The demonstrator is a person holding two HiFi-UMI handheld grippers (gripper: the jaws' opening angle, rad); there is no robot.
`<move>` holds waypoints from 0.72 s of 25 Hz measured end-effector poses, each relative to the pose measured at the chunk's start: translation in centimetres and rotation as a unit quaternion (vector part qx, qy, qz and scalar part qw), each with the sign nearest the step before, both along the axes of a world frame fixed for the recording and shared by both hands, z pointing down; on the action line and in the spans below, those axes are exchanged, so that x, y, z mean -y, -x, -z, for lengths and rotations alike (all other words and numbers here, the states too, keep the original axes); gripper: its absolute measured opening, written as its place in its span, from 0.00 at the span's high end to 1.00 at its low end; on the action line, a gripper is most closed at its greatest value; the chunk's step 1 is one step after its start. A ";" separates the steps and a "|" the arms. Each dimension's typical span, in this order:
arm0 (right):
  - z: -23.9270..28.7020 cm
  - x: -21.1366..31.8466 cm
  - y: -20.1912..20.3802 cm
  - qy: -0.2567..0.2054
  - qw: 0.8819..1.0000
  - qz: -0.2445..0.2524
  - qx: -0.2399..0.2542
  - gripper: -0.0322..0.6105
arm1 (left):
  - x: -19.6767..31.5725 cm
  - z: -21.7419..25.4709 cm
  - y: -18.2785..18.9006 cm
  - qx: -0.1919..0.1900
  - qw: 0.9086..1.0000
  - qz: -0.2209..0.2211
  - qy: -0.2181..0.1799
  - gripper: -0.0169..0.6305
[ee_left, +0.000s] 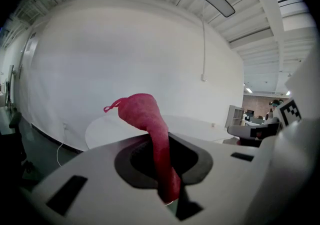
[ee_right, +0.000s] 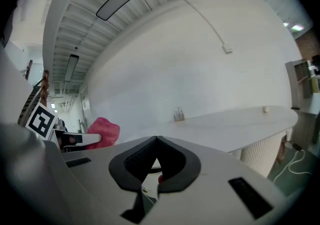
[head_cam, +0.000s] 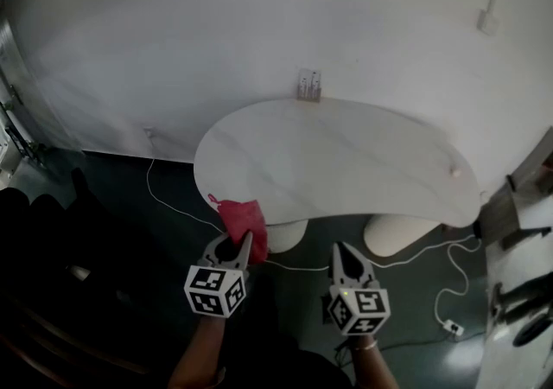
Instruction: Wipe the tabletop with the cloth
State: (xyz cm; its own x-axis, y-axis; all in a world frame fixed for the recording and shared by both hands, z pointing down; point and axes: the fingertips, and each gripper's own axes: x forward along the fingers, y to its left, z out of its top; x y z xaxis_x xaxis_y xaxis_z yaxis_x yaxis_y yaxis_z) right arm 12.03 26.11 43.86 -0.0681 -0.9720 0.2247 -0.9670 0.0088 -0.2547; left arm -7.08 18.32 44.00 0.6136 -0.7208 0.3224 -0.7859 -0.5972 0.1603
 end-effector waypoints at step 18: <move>-0.4 21.2 -0.3 0.051 0.998 -0.018 -0.022 0.95 | 21.9 0.4 0.2 0.014 0.999 -0.026 0.012 0.90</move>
State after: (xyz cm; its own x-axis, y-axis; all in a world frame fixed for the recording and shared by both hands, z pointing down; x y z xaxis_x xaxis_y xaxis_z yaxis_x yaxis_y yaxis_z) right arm 12.36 4.94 44.27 -0.0219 -0.9458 0.3239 -0.9766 -0.0492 -0.2096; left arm -7.29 -3.58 43.64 0.6401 -0.6804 0.3569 -0.7585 -0.6334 0.1530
